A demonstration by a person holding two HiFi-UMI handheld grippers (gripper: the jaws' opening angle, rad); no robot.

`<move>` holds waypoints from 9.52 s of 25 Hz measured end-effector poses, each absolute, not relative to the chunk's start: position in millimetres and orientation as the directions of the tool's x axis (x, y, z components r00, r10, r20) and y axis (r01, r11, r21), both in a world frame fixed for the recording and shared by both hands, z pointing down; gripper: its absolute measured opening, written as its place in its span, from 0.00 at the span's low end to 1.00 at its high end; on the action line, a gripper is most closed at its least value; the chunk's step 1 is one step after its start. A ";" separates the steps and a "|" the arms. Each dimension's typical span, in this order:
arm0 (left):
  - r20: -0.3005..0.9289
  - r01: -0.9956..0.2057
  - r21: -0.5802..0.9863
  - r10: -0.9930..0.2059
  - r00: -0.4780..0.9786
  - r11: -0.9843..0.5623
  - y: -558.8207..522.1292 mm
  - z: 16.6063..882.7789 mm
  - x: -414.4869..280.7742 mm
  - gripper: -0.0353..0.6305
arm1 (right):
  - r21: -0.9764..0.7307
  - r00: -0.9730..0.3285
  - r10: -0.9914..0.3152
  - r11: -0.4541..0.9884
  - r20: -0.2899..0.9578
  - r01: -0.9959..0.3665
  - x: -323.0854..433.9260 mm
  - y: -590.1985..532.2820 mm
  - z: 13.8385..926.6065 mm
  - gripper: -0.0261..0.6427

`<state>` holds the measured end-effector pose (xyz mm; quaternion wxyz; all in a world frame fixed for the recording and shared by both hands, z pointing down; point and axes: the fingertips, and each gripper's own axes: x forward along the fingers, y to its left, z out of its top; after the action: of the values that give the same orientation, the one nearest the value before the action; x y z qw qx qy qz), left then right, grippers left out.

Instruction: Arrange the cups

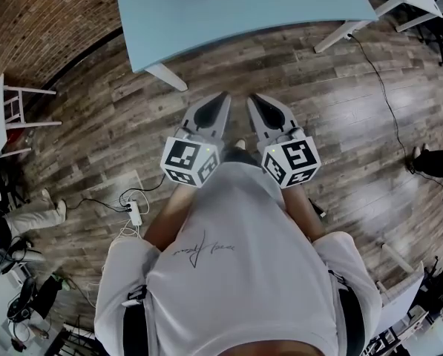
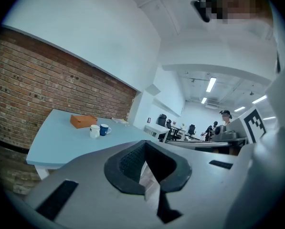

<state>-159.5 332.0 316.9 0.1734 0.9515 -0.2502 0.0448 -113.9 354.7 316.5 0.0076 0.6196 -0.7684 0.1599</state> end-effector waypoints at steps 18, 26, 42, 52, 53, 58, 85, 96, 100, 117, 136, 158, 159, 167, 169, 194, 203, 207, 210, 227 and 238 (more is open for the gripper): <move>0.184 -0.510 0.296 -0.475 0.860 -0.808 282.1 320.5 -117.2 0.06 | -0.246 -0.258 -0.939 0.201 0.228 -0.948 -78.9 304.5 321.9 0.07; 0.188 -0.535 0.304 -0.501 0.845 -0.788 228.4 317.2 -108.4 0.06 | -0.240 -0.262 -0.935 0.205 0.238 -0.949 -69.2 254.7 319.2 0.07; 0.157 -0.493 0.317 -0.468 0.870 -0.810 139.0 308.6 -94.4 0.06 | -0.220 -0.250 -0.937 0.197 0.244 -0.955 -61.4 163.9 312.4 0.07; 0.137 -0.486 0.312 -0.467 0.873 -0.816 112.4 301.2 -93.9 0.06 | -0.205 -0.246 -0.941 0.201 0.231 -0.958 -63.2 135.8 305.3 0.07; 0.136 -0.487 0.312 -0.469 0.873 -0.816 110.6 300.8 -94.4 0.06 | -0.203 -0.249 -0.941 0.204 0.231 -0.958 -64.3 133.1 304.7 0.07; 0.143 -0.503 0.317 -0.484 0.863 -0.804 102.5 304.8 -92.7 0.06 | -0.197 -0.268 -0.935 0.225 0.230 -0.954 -64.8 123.3 304.3 0.07; 0.205 -0.662 0.325 -0.633 0.747 -0.676 19.2 314.5 5.6 0.06 | -0.234 -0.446 -0.859 0.393 0.252 -0.889 38.3 34.9 304.5 0.07; 0.211 -0.749 0.302 -0.724 0.656 -0.590 -5.0 316.9 29.4 0.06 | -0.210 -0.589 -0.778 0.552 0.219 -0.807 75.7 0.6 297.3 0.07; 0.224 -0.765 0.302 -0.738 0.636 -0.568 -7.2 323.6 30.6 0.06 | -0.156 -0.645 -0.731 0.627 0.223 -0.764 84.0 -8.8 295.5 0.07; 0.267 -0.787 0.286 -0.743 0.613 -0.546 -37.6 352.8 53.6 0.06 | -0.007 -0.741 -0.617 0.767 0.265 -0.642 109.7 -60.4 354.8 0.08; 0.317 -0.799 0.287 -0.735 0.599 -0.528 -46.7 367.3 61.7 0.06 | -0.022 -0.734 -0.525 0.807 0.430 -0.590 133.0 -105.0 473.0 0.23; 0.341 -0.818 0.277 -0.745 0.574 -0.503 -51.8 373.8 56.4 0.06 | -0.072 -0.789 -0.407 0.869 0.460 -0.490 116.2 -105.8 511.7 0.24; 0.341 -0.819 0.277 -0.745 0.573 -0.503 -51.7 374.3 56.2 0.06 | -0.068 -0.791 -0.400 0.874 0.462 -0.482 114.1 -103.4 512.0 0.24; 0.350 -0.827 0.279 -0.750 0.561 -0.488 -50.7 377.2 47.7 0.06 | -0.081 -0.788 -0.454 0.844 0.416 -0.530 103.6 -102.7 510.2 0.22; 0.351 -0.828 0.279 -0.751 0.560 -0.487 -50.3 377.4 46.9 0.06 | -0.092 -0.786 -0.468 0.834 0.404 -0.544 102.2 -101.8 509.5 0.18; 0.332 -0.832 0.282 -0.765 0.552 -0.478 -37.2 373.1 32.1 0.06 | -0.041 -0.705 -0.592 0.754 0.390 -0.655 100.0 -93.4 498.6 0.15; 0.327 -0.828 0.292 -0.764 0.556 -0.478 -40.3 374.8 29.0 0.06 | -0.065 -0.689 -0.616 0.726 0.381 -0.685 108.0 -97.9 491.9 0.15; 0.321 -0.828 0.300 -0.767 0.556 -0.475 -40.1 373.3 23.9 0.06 | -0.070 -0.690 -0.624 0.721 0.368 -0.689 105.1 -99.0 483.4 0.15; 0.316 -0.829 0.303 -0.771 0.553 -0.471 -41.7 371.9 18.9 0.06 | -0.080 -0.692 -0.627 0.718 0.357 -0.692 101.8 -100.7 477.5 0.15; 0.283 -0.830 0.322 -0.791 0.543 -0.455 -52.7 365.5 13.0 0.06 | -0.101 -0.714 -0.617 0.729 0.331 -0.677 97.7 -99.0 444.5 0.15; 0.261 -0.827 0.339 -0.799 0.541 -0.449 -63.9 359.5 16.8 0.06 | -0.107 -0.727 -0.617 0.736 0.302 -0.669 96.6 -112.0 415.0 0.15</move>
<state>16.8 -63.9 359.5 0.2170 0.8506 -0.4778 0.0314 96.6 -112.0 415.0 0.1239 0.3481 -0.9233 0.1045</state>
